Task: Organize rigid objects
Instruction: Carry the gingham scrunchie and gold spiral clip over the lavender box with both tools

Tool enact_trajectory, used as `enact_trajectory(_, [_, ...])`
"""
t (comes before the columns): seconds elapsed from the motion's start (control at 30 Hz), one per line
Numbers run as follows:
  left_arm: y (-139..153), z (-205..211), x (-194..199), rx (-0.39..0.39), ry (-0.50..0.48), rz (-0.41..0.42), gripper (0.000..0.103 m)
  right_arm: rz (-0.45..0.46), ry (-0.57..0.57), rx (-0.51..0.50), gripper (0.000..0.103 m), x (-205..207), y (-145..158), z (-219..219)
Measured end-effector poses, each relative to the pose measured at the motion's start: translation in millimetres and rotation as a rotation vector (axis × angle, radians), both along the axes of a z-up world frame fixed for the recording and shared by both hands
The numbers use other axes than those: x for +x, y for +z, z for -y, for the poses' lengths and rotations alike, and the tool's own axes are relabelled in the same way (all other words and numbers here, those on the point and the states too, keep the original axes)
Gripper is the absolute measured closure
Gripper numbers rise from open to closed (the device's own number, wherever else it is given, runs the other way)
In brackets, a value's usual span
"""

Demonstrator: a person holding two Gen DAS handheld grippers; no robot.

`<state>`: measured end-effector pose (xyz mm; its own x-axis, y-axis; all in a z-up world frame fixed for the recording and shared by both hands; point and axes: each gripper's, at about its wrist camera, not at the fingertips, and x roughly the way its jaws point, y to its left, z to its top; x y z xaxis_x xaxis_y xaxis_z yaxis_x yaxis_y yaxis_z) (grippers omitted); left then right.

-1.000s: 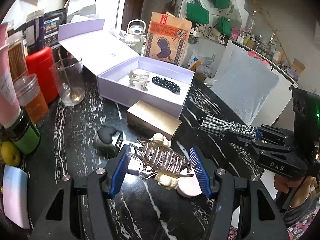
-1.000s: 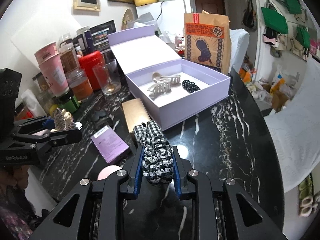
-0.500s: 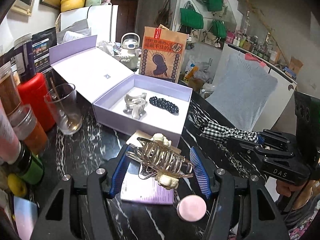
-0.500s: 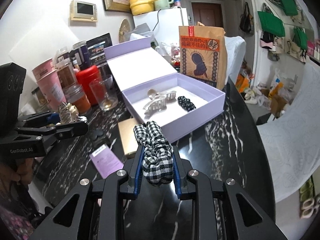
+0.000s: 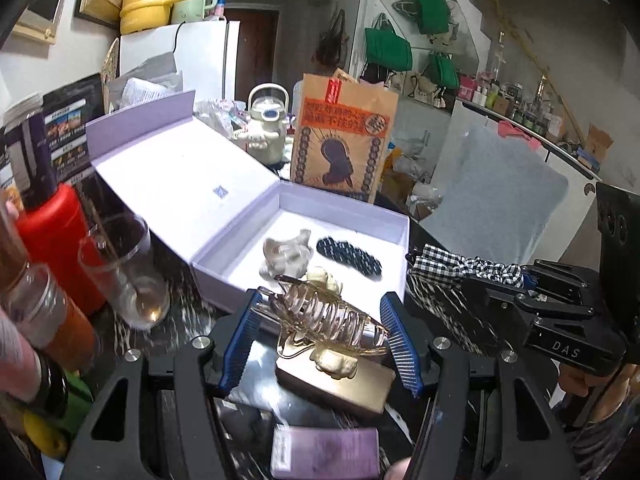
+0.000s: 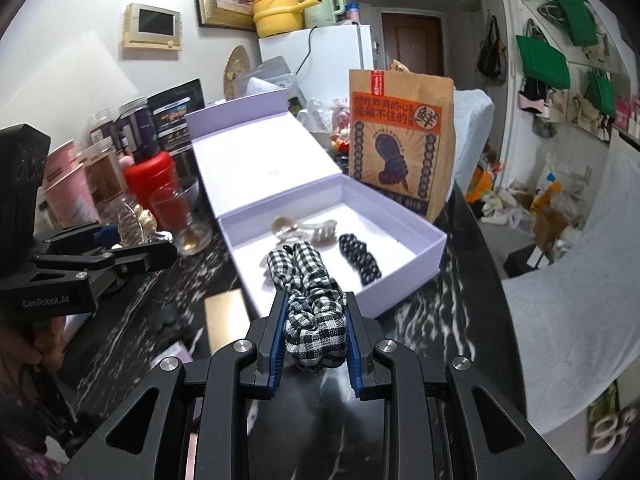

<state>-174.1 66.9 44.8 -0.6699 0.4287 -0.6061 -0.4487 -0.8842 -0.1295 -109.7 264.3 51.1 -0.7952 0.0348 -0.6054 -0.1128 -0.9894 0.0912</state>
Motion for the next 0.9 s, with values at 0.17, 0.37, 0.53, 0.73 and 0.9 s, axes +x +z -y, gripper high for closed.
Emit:
enact_trajectory(0.17, [11,-3,-25,-0.008,0.012,-0.038,0.042,-0.004,0.004,0.020,0.078,-19,9,-7])
enact_trajectory(0.37, [22,-7,-50,0.002,0.021,-0.068,0.042,-0.021,0.027,0.051,0.078,-41,20,-11])
enact_trajectory(0.53, [30,-14,-71,0.006,0.015,-0.091,0.042,-0.036,0.027,0.057,0.078,-60,27,-20])
enact_trajectory(0.73, [38,-26,-97,0.032,0.003,-0.109,0.042,-0.069,0.001,0.050,0.078,-79,35,-37])
enact_trajectory(0.9, [32,-35,-113,0.053,0.008,-0.083,0.042,-0.085,-0.030,0.038,0.078,-92,36,-53])
